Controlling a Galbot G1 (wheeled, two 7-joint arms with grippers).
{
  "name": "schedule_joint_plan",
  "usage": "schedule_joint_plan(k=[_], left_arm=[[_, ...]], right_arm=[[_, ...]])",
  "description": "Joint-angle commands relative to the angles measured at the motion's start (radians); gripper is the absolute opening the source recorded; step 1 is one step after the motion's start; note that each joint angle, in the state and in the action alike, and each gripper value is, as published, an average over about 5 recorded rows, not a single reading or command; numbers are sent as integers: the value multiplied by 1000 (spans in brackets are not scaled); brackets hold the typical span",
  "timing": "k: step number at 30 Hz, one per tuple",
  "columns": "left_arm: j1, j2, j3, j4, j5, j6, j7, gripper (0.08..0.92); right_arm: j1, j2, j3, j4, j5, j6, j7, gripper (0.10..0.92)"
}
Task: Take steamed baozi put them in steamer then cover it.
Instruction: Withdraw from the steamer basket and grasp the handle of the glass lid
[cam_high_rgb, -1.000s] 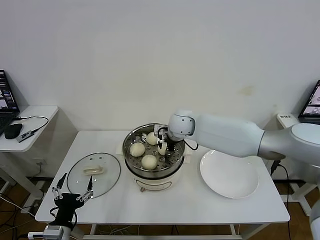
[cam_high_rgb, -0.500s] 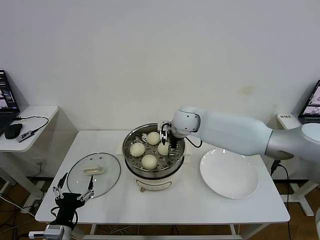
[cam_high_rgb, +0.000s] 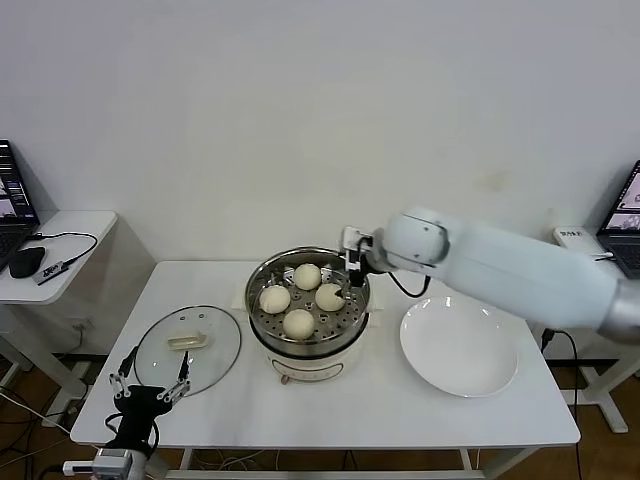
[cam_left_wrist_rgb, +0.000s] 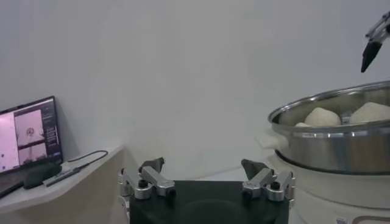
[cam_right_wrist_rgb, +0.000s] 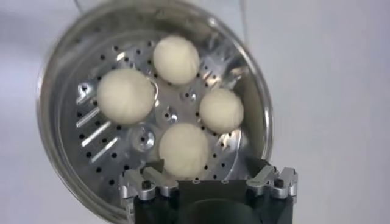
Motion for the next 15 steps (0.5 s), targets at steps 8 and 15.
schedule_joint_plan(k=[8, 15], left_arm=[[-13, -25, 9, 45, 38, -3, -40, 823], [-26, -44, 21, 69, 138, -33, -99, 823]], right_arm=[[-1256, -45, 1207, 196, -207, 589, 396, 823], [-1556, 324, 1596, 176, -350, 758, 233, 823]])
